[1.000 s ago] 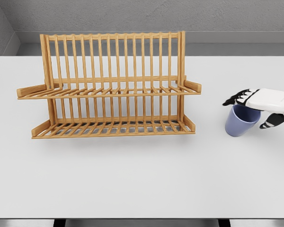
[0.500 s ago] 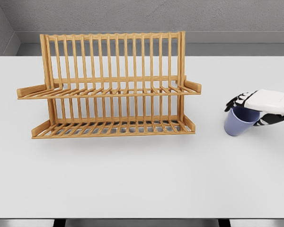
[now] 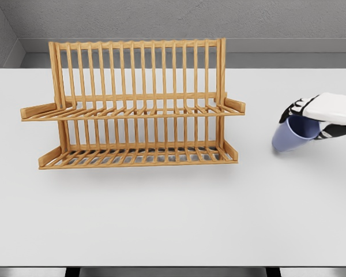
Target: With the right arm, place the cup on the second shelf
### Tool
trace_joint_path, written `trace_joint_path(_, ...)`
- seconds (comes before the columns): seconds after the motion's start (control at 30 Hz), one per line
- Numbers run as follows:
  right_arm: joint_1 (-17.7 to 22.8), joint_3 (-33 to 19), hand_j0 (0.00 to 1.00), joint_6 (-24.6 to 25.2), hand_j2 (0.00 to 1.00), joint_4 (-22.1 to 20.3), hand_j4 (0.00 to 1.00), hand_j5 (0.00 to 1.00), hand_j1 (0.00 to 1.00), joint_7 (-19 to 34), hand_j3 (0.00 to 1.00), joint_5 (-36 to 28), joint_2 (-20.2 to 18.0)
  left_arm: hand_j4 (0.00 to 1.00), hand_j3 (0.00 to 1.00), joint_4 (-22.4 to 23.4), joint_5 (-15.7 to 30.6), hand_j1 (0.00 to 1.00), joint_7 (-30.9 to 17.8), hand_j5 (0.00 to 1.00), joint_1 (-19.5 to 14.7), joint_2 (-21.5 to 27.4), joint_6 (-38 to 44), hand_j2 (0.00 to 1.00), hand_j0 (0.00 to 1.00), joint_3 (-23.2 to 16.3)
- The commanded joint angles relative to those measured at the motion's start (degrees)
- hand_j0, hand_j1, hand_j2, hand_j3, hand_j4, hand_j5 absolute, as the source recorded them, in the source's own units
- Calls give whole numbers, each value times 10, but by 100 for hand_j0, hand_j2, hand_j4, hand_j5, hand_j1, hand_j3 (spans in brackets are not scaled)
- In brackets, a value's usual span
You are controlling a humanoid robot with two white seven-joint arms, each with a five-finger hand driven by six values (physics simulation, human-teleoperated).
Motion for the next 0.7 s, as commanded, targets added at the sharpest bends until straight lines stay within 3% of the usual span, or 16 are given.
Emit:
trace_joint_path(0.0,0,-9,60,2,60,0,60,60,60,0,60,-2,-1,100,100,0,0,100,0,100,0,0,0,100,100,0)
trace_joint_path(0.67,-42,-22,61,2,61,-4,61,61,61,0,61,-5,7,100,100,0,0,100,0,100,0,0,0,100,100,0)
